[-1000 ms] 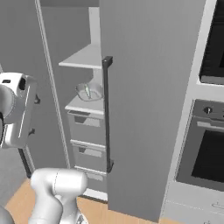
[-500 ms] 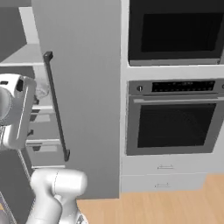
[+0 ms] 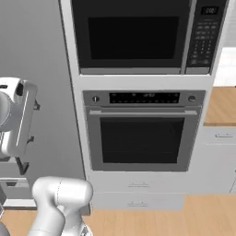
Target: Take the meat container that has the fish and place it on the second highest rack of the freezer. Then take the vegetable container that has the carrot and lemon wedge and place it on the highest rack of the freezer.
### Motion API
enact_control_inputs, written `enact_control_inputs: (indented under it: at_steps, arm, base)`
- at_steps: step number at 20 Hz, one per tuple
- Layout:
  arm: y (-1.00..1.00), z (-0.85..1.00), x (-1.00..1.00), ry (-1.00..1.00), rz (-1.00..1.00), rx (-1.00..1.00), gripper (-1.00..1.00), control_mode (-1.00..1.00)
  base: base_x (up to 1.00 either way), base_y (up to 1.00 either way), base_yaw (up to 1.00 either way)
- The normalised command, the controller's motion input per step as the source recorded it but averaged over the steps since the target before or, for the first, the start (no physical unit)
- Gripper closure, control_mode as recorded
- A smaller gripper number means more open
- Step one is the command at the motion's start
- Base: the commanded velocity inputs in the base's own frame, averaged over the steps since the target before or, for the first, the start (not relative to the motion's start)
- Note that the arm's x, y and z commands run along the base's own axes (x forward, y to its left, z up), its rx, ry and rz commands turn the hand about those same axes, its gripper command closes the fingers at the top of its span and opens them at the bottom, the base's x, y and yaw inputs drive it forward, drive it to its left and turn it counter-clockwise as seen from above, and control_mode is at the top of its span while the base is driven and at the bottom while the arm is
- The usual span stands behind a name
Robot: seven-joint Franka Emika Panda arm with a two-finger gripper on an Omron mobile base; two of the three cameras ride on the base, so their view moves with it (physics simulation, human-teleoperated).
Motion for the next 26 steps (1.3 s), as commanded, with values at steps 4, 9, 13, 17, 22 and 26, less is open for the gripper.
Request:
enact_control_inputs:
  at_steps: [4,9,13,17,22,26]
  arm:
    - [0.0,0.0,0.0,0.0,0.0,0.0,-1.0,1.0]
    - [0.0,0.0,0.0,0.0,0.0,0.0,-1.0,1.0]
    - [0.0,0.0,0.0,0.0,0.0,0.0,-1.0,1.0]
    - [0.0,0.0,0.0,0.0,0.0,0.0,-1.0,1.0]
    - [0.0,0.0,0.0,0.0,0.0,0.0,-1.0,1.0]
    - [0.0,0.0,0.0,0.0,0.0,0.0,-1.0,1.0]
  base:
    - [0.28,-1.0,0.19]
    - [0.03,-1.0,0.13]
    - [0.13,-1.0,0.13]
    - [0.28,-1.0,0.15]
    - [0.27,-1.0,0.14]
    - [0.33,-1.0,0.13]
